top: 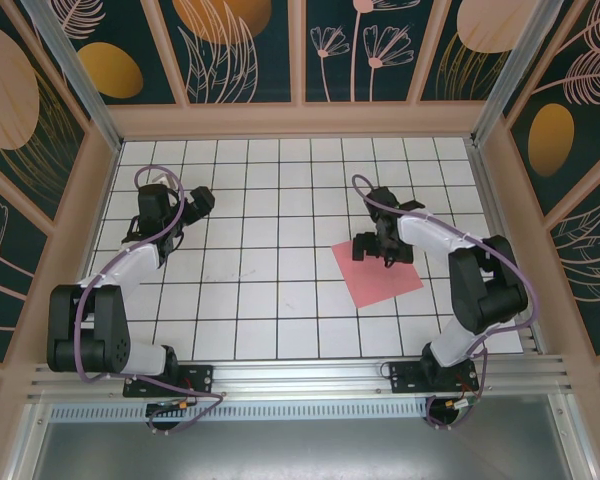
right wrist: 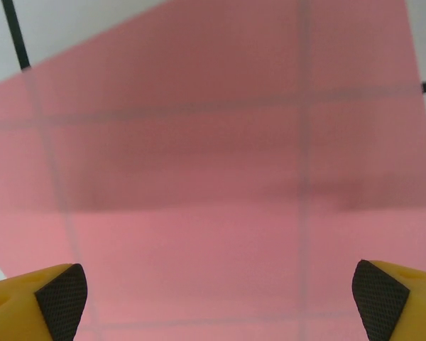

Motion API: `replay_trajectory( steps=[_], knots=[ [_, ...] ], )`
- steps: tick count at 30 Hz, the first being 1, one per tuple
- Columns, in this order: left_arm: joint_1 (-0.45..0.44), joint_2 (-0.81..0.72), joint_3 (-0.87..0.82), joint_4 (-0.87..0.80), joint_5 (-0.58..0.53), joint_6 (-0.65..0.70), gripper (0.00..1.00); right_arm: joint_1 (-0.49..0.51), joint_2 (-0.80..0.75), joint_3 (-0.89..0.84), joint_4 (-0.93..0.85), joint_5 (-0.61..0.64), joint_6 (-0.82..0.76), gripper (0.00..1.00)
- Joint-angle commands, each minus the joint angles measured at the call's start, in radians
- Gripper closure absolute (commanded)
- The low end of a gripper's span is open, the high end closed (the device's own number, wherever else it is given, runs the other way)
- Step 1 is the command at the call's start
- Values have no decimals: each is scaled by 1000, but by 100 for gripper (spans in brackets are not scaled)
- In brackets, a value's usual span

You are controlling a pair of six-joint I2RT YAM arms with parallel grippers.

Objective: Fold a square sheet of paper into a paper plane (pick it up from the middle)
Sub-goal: Fold the square sheet of paper in half at the center of the table.

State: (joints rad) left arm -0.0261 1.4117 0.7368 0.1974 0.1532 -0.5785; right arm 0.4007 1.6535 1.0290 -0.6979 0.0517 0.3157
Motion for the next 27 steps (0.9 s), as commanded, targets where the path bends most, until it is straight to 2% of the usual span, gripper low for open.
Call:
replay_trajectory(
  steps=[1,11,15,27],
  knots=[
    [5,11,6,-2,16,-5,2,22,36,-10,-34,-11,-28,1],
    [5,12,9,-12,11,-1,2,39,104,-7,-31,16,-52,2],
    [5,11,15,-22,9,2,2,39,124,-28,-13,-29,-43,2],
    [5,11,15,-24,13,-3,2,34,168,-65,19,-21,-32,9]
  ],
)
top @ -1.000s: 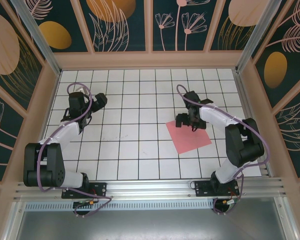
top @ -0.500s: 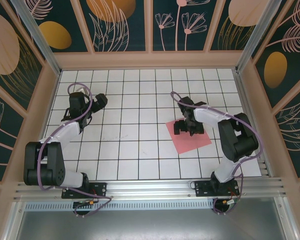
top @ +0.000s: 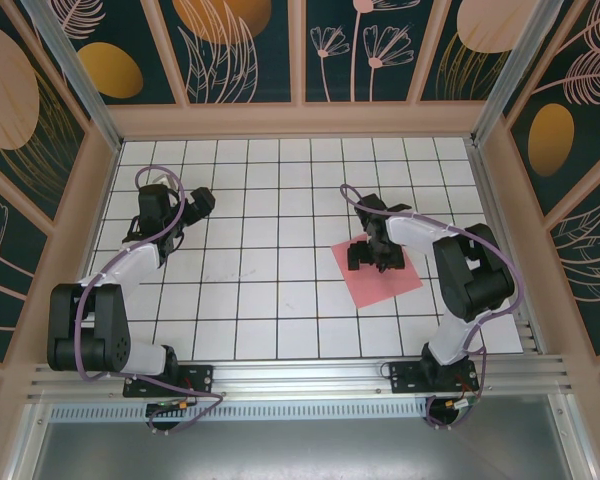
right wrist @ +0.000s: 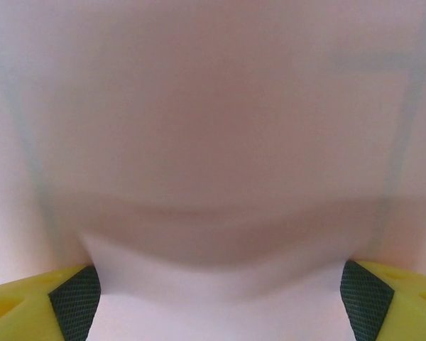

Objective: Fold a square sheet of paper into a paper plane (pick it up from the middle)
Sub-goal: Fold the square sheet of paper in half at the center of the table.

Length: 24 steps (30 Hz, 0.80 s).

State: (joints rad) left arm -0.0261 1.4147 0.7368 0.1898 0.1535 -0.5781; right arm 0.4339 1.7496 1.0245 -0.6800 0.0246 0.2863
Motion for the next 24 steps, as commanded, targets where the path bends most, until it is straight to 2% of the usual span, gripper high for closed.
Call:
replay_trajectory(
  steps=[1,6,9,12,16,19,24],
  knots=[
    [5,8,16,-18,12,-3,2,-1,72,-60,2,6,-2,10],
    [5,5,14,-20,15,-4,1,-7,45,-49,11,-6,-4,18],
    [5,7,4,-8,31,-19,2,-6,11,-30,34,-90,-1,32],
    [5,8,-17,5,75,-58,2,-3,-38,-18,99,-233,26,50],
    [0,3,-86,80,187,-129,4,-1,-110,-50,313,-533,124,65],
    [-24,-2,-127,130,237,-172,6,-1,-137,-83,511,-712,222,67],
    [-113,-1,-142,171,249,-207,9,-1,-90,-89,676,-825,341,68]
  ],
)
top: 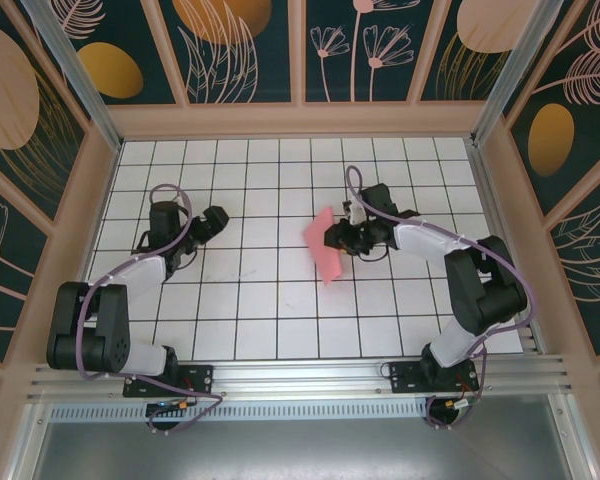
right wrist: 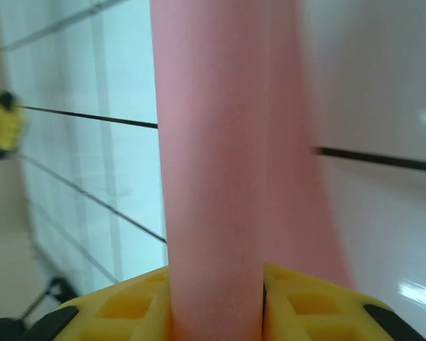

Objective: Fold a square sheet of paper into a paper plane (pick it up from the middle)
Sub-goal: Fold the square sheet of paper in half at the center of the table.

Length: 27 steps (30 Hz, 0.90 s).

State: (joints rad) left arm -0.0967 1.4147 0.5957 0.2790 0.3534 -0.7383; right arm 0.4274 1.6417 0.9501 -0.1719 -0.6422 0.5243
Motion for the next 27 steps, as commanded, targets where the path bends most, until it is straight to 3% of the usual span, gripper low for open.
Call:
replay_trajectory(
  steps=[1,7,13,18,27],
  knots=[
    [-60,5,-2,91,53,-57,10,5,30,-14,174,-159,110,68],
    [-153,67,-29,233,107,-167,12,-8,99,-31,197,-80,143,62],
    [-242,144,0,279,115,-210,12,-13,128,-30,122,111,105,45],
    [-303,196,22,307,132,-234,13,-12,111,-37,106,191,100,32],
    [-375,275,67,356,138,-266,25,-12,88,-40,82,352,156,30]
  ],
)
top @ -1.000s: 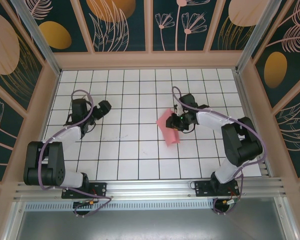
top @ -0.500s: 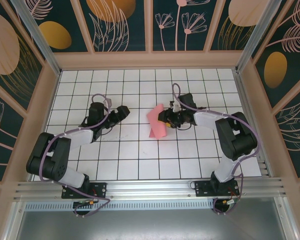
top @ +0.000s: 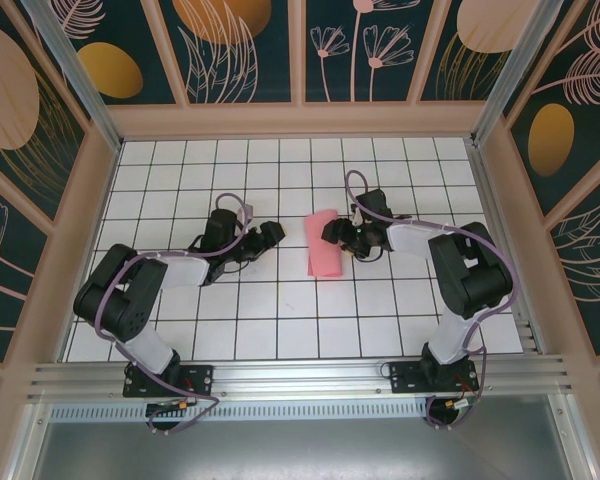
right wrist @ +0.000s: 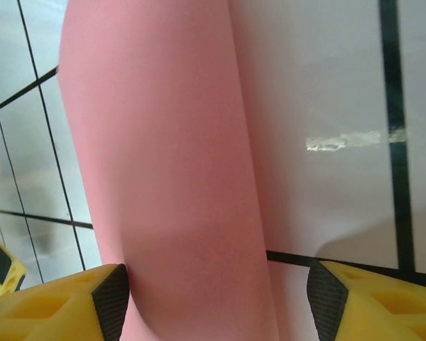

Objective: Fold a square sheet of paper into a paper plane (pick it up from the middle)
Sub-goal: Fold the square sheet of paper in half at the center of the table.

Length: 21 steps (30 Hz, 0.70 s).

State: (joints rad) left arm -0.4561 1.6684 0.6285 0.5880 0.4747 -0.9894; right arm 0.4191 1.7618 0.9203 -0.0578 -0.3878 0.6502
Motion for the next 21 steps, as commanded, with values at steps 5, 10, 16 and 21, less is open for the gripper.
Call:
replay_trajectory(
  steps=[5,10,16,21],
  knots=[
    [-36,40,62,39,1,-16,28,-1,2,9,-70,148,70,33],
    [-47,79,96,21,-12,-11,29,13,47,37,-108,171,65,34],
    [-53,97,122,15,-45,-14,34,23,102,51,-156,211,82,35],
    [-55,133,172,-47,-52,13,34,39,155,73,-195,235,79,34]
  ],
)
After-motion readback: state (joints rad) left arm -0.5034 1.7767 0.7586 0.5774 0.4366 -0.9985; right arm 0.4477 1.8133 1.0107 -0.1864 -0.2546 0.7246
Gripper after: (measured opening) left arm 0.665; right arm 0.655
